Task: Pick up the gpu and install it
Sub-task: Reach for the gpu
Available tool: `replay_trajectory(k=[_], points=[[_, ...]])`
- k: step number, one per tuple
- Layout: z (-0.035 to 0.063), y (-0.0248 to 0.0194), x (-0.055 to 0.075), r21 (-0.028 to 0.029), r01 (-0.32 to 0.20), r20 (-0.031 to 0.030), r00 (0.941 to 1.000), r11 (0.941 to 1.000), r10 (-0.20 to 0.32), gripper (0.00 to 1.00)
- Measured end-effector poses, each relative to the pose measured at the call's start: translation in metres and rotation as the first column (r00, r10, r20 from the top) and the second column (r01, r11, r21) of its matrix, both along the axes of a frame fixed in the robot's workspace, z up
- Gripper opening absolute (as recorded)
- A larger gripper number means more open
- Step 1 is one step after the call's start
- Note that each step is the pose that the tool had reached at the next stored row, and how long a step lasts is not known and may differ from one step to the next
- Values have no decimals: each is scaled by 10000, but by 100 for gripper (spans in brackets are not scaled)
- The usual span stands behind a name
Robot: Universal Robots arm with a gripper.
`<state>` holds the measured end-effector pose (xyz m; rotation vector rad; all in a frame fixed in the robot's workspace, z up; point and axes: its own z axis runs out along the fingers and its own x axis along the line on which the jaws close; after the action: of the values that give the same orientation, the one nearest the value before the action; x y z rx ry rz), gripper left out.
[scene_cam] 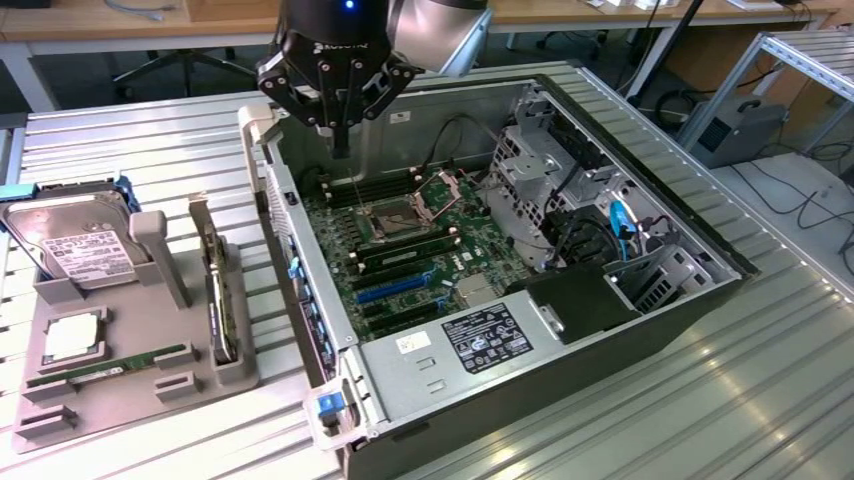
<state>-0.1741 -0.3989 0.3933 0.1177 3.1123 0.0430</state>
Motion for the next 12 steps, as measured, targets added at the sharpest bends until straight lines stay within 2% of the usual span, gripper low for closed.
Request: replay_trajectory(k=[12], points=[[0, 0, -49, -19, 0, 0, 10000, 10000, 0, 11]])
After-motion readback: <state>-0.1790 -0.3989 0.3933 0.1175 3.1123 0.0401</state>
